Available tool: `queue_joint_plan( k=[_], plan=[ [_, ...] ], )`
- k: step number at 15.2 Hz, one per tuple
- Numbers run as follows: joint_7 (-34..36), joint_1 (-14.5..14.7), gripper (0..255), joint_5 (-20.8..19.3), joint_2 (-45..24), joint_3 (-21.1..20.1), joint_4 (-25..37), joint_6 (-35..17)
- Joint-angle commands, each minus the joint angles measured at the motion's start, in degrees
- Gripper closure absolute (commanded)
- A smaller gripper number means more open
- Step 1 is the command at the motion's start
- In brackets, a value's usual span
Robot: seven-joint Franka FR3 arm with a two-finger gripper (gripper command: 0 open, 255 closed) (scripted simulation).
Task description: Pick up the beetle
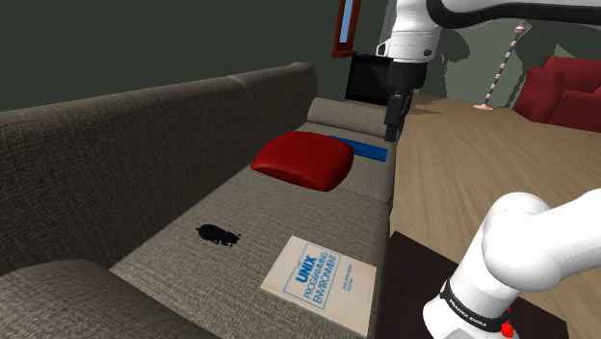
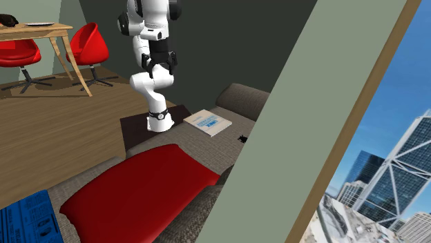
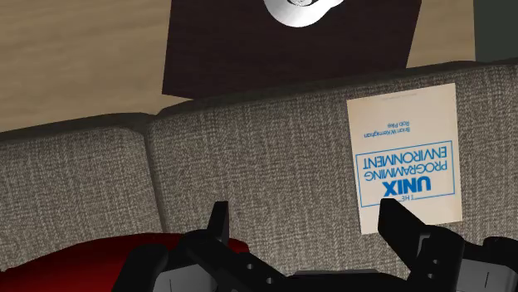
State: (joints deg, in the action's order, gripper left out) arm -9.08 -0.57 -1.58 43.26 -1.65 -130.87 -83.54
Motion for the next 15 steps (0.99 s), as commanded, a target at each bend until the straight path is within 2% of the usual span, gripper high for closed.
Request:
queue_joint_plan(
  k=[1, 8, 15],
  plan=[
    [0.00, 0.00, 0, 0.00, 0.00, 0.00, 0.00, 0.00],
    [4.80, 1.98, 0, 3.85, -7.49, -4.61, -3.01, -11.46],
    [9.30, 3.62, 0, 6.17, -17.96, -9.27, -2.40, -22.52]
  ],
)
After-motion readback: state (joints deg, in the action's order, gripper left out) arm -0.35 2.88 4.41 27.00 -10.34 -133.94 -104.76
